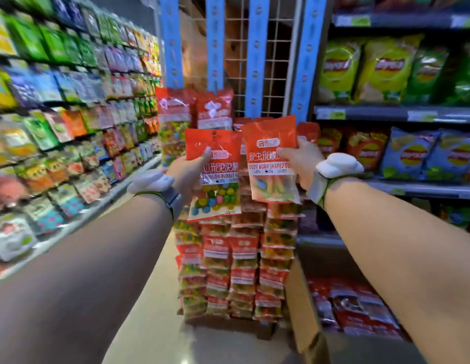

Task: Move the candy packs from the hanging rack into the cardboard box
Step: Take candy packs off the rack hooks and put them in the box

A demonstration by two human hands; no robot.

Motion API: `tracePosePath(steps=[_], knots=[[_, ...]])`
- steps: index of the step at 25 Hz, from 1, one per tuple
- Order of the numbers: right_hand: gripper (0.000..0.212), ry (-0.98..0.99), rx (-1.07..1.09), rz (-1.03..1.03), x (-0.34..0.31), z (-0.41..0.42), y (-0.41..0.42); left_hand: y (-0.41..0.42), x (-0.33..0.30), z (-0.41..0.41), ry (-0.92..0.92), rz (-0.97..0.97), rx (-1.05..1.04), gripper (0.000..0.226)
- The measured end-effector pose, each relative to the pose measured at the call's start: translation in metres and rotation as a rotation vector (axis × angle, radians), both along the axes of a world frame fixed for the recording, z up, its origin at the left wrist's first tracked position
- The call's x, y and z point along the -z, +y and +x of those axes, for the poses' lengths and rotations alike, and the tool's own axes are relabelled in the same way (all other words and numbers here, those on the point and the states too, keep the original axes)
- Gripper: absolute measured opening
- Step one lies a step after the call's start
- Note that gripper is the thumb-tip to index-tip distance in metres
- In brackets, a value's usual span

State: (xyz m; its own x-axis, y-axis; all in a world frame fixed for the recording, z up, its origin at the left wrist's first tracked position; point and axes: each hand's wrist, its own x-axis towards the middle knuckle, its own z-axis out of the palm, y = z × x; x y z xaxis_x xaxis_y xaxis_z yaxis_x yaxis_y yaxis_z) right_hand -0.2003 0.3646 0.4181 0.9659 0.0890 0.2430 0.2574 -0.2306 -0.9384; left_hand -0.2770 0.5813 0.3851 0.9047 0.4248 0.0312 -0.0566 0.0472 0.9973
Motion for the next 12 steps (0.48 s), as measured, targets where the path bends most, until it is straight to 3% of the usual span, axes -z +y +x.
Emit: tracePosePath(steps=[4, 8, 12], knots=[[0.029, -0.068, -0.027, 0.052, -0.035, -0.010, 0.087, 0.072, -0.020, -0.002, -0.040, 0.010, -0.009, 0.033], [0.028, -0.108, -0.011, 0.165, -0.052, -0.012, 0.132, 0.116, -0.037, 0.006, -0.070, 0.013, -0.047, 0.046], [0.035, -0.188, -0.002, 0.149, -0.069, 0.021, 0.160, 0.148, -0.055, 0.031, -0.135, 0.006, -0.034, 0.041]])
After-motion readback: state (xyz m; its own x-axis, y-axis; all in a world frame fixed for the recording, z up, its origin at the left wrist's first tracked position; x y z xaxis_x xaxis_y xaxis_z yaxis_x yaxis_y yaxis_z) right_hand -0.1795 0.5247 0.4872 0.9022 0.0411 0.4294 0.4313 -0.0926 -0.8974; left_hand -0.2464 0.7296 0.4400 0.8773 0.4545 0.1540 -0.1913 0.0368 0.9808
